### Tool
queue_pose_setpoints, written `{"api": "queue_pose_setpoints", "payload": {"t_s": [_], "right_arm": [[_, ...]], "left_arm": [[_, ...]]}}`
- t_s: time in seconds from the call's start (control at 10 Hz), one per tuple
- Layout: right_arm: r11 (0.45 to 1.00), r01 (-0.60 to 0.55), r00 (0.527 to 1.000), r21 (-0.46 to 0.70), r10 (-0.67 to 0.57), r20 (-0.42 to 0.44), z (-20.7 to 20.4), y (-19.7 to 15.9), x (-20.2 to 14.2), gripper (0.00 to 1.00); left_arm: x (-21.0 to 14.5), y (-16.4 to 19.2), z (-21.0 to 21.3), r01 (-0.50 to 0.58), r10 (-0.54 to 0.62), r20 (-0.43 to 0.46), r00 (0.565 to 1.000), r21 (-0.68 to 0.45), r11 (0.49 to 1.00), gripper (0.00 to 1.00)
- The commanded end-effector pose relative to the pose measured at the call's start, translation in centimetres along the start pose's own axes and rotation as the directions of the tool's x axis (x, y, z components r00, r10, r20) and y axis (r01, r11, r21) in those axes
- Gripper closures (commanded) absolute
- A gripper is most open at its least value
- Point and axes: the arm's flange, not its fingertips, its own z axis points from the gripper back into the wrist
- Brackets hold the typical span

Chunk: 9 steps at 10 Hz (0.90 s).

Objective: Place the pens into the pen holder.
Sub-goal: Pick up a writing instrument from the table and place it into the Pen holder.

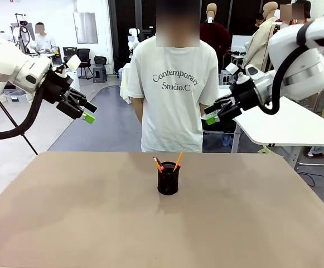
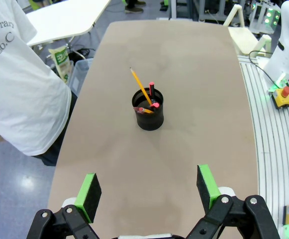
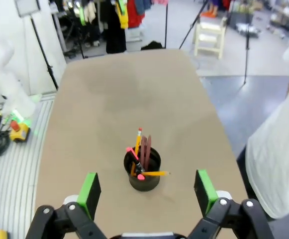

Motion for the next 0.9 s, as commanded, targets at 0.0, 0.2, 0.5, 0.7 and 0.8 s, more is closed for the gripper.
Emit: {"api": "queue_pose_setpoints", "payload": {"t_s": [0.0,0.2,0.5,0.7,0.8], "right_arm": [[1.0,0.028,0.994,0.013,-0.026,-0.102,1.9,-0.6,2.7,0.0],[0.998,0.052,0.988,-0.019,-0.055,-0.142,4.7,-1.0,3.3,0.0],[0.997,0.062,0.993,-0.054,-0.067,-0.095,8.6,-1.8,0.9,0.0],[0.999,0.045,0.998,-0.024,-0.046,-0.042,9.9,-2.6,-2.4,0.0],[0.999,0.039,0.999,-0.006,-0.039,-0.031,10.4,-3.0,-3.6,0.0]], "left_arm": [[0.1,0.0,0.2,0.005,-0.005,-0.005,1.0,0.002,1.0,0.0],[0.1,0.0,0.2,0.005,-0.005,-0.005,1.0,0.002,1.0,0.0],[0.1,0.0,0.2,0.005,-0.005,-0.005,1.0,0.002,1.0,0.0],[0.1,0.0,0.2,0.005,-0.005,-0.005,1.0,0.002,1.0,0.0],[0.1,0.0,0.2,0.005,-0.005,-0.005,1.0,0.002,1.0,0.0]]}}
